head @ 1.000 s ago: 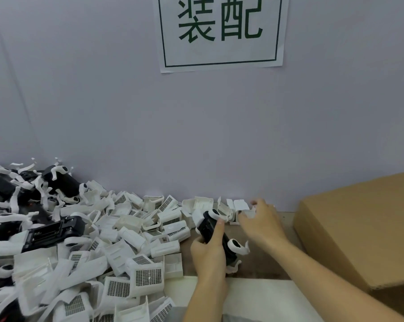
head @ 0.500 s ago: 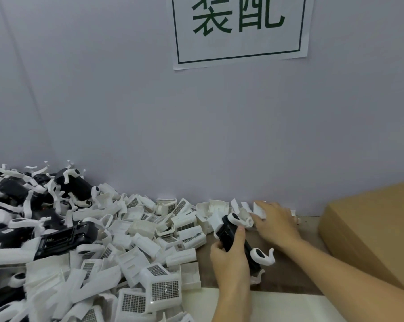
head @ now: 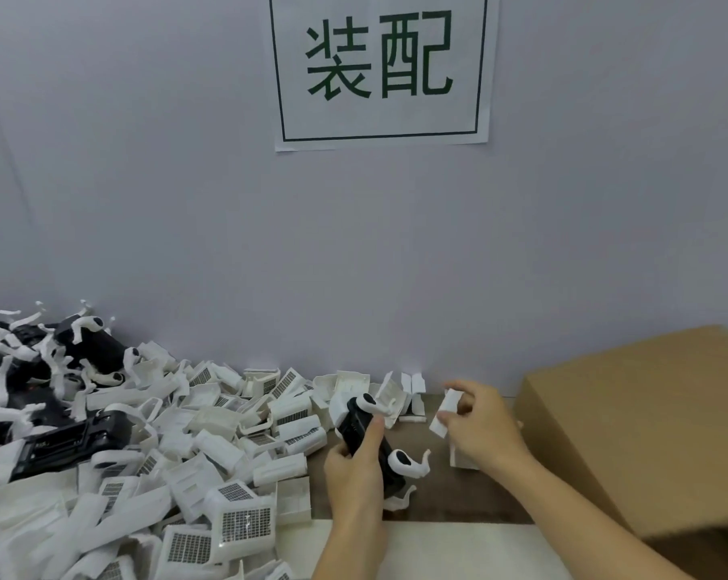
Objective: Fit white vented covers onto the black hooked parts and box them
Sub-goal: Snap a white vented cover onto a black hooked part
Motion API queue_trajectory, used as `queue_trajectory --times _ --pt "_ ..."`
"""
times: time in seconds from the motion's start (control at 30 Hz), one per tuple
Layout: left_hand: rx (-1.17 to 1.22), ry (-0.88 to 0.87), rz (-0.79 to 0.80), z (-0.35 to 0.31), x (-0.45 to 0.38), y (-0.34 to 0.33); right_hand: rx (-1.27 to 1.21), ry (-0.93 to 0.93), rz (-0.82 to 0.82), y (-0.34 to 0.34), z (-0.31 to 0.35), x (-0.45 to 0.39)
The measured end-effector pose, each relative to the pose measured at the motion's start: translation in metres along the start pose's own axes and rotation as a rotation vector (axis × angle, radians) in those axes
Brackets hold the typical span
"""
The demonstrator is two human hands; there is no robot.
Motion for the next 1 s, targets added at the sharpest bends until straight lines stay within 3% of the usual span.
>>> queue_trajectory --times 0.17,0.27,0.33,0.4,0.5,0.6,0.73,0.93,1.0 --pt "-0.07 -0.028 0.082 -0.001 -0.002 -0.008 -0.287 -0.001 -0.108 0.022 0.01 0.024" --pt "-0.041 -0.02 0.154 -0.001 0.0 -0.014 -0.652 0.011 -0.245 0.022 0.001 0.042" --pt "-0.011 -0.051 0.191 -0.002 0.0 -0.017 -0.957 0.01 -0.213 0.011 -0.003 0.049" --pt "-0.019 -0.09 0.227 -0.004 0.002 -0.021 -1.164 0.007 -0.072 -0.006 -0.001 0.051" --pt "-0.034 -0.119 0.212 -0.005 0.006 -0.021 -0.91 0.08 0.054 -0.016 0.004 0.052" --pt "-0.005 -0.151 0.171 -0.01 0.004 -0.017 -0.571 0.168 0.008 -0.01 0.008 0.053" --pt "0.013 -0.206 0.144 -0.015 0.0 -0.012 -0.346 0.204 0.025 -0.015 0.008 0.053" --pt "-0.041 -0.245 0.169 -0.015 0.003 -0.019 -0.376 0.198 0.154 -0.024 0.005 0.053" --pt "-0.03 -0.238 0.206 -0.015 0.004 -0.021 -0.334 0.204 0.106 -0.021 0.004 0.053"
Point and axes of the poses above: each hand's wrist, its own x-axis away from the middle knuckle, its own y-axis out of the back of the hand, z = x × y, the point moved 7 cm from there along -x, towards the middle knuckle, and after that the axes turned 4 degrees about z, right-handed, at the moved point
